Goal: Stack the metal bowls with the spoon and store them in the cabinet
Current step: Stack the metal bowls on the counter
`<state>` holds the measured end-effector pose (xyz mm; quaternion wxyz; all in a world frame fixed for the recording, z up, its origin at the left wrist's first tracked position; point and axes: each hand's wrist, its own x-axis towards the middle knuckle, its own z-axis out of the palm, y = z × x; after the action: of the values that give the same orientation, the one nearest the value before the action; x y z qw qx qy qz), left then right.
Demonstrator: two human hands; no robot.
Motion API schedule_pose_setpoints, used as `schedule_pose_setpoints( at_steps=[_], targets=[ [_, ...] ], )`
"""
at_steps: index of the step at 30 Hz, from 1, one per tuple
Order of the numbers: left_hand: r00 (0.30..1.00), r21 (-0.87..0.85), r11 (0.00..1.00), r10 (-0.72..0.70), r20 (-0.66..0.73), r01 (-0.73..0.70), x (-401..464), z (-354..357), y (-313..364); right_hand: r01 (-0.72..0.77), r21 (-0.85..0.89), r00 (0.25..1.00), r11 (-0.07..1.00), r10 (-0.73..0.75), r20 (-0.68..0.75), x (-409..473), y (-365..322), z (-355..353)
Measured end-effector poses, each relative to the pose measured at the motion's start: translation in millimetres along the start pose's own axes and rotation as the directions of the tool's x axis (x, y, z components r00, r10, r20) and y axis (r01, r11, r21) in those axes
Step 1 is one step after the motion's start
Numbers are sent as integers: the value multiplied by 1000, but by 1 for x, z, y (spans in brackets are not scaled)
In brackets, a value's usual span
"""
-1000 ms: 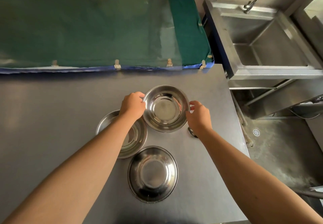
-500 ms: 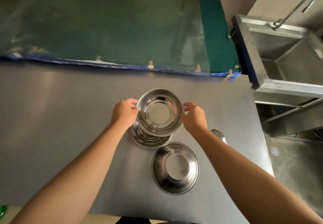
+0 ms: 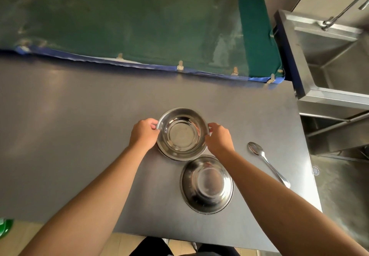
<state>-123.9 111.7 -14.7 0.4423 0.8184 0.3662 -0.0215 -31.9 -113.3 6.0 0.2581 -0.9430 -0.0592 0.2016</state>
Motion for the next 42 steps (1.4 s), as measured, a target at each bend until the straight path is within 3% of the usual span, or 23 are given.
schedule_pose_setpoints(
  at_steps=[9,16,26,34,42],
  targets=[
    [1000,112,994,2,-23,1,1,5,-14,37,-83,999,996,-36,20,0,1,11],
    [1000,94,996,-11,-9,12,-7,6,-20,16,-31,1000,999,-15,20,-5,8,5],
    [996,21,996,-84,30,84,-59,20,-30,-8,-92,1000,996,8,1,-45,32,-6],
    [980,10,997,-80,182,80,-119,58,-34,-166,-82,985,983,169,34,-82,73,-16],
    [946,-8,976,-208,249,217,-132,86,-32,-325,24,942,945,322,93,-96,118,-15]
  ],
)
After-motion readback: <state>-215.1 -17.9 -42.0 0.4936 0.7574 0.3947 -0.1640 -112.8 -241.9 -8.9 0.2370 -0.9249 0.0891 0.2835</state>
